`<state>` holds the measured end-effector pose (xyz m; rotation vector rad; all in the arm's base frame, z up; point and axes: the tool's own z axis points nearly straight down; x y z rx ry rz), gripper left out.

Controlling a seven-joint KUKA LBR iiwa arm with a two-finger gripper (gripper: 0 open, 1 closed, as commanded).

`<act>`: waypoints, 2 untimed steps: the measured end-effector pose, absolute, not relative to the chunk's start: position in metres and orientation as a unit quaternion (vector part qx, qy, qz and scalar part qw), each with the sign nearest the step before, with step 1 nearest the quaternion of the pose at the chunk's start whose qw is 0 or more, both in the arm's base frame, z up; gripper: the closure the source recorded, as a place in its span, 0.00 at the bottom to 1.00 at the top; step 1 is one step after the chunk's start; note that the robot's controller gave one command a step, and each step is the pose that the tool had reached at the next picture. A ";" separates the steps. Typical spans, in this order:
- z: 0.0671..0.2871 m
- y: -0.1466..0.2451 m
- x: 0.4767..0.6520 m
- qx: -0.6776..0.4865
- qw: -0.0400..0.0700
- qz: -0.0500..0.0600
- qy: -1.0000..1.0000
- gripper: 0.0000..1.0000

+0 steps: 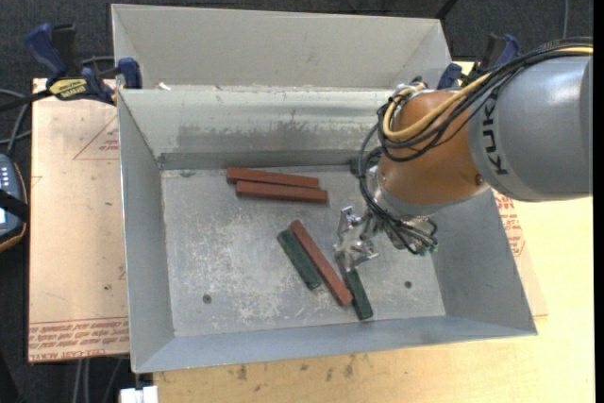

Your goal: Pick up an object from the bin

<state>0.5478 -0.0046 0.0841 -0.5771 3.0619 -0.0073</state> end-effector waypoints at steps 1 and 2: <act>0.084 -0.005 0.548 -0.185 0.013 -0.002 0.983 1.00; 0.082 0.015 0.539 -0.313 0.020 -0.002 0.950 0.00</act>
Offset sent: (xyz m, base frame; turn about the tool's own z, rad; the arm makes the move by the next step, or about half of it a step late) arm -0.0208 0.0149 -0.0141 -0.2672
